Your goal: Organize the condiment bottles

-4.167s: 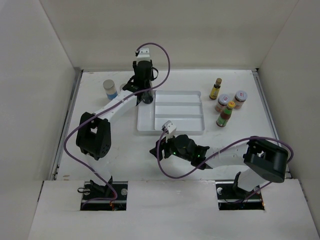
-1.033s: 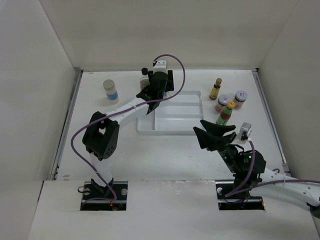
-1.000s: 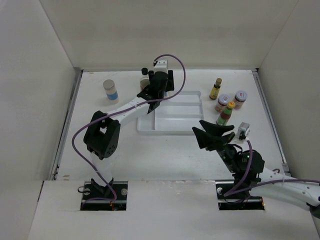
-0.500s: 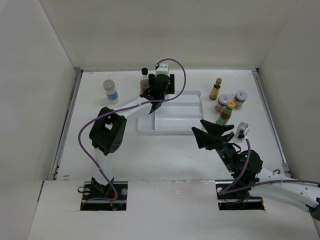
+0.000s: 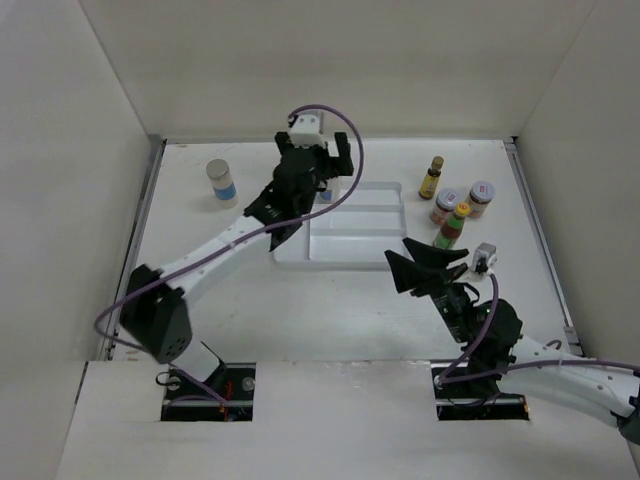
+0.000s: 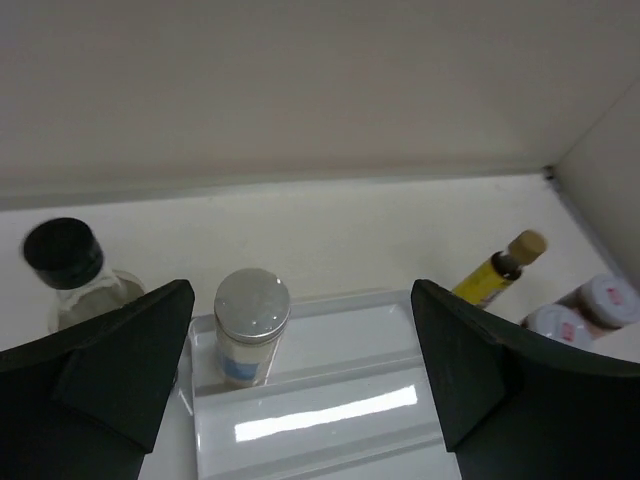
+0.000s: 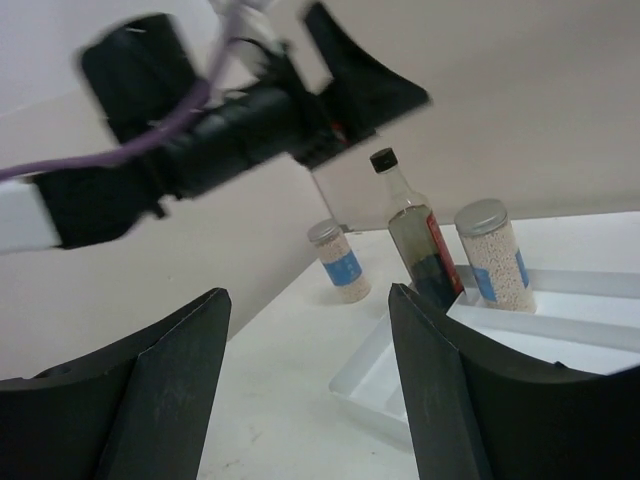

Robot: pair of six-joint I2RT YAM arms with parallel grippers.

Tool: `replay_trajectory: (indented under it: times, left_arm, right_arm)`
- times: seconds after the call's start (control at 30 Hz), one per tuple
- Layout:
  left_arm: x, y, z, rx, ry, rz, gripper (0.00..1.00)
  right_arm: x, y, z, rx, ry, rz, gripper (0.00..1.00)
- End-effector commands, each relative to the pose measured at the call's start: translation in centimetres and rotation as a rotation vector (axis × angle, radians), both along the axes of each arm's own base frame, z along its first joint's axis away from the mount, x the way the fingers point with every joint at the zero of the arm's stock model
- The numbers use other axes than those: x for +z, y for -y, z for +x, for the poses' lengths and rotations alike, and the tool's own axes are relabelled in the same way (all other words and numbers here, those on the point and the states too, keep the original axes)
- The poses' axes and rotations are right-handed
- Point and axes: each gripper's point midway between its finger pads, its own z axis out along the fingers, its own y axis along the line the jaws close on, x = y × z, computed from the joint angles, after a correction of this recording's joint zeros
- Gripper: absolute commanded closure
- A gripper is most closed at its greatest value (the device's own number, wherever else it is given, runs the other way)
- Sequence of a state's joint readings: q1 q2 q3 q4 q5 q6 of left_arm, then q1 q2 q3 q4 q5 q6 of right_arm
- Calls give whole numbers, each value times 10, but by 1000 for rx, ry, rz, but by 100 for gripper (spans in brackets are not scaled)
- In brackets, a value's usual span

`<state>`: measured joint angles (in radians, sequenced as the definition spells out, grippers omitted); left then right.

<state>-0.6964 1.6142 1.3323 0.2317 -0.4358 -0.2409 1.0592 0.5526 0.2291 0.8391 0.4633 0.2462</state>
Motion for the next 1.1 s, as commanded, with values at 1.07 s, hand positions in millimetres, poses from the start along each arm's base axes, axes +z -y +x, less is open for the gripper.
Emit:
replay_trajectory:
  times: [1.07]
  left_arm:
    - [-126, -297, 103, 676, -291, 26, 9]
  right_arm:
    - [-31, -72, 6, 177, -95, -169, 22]
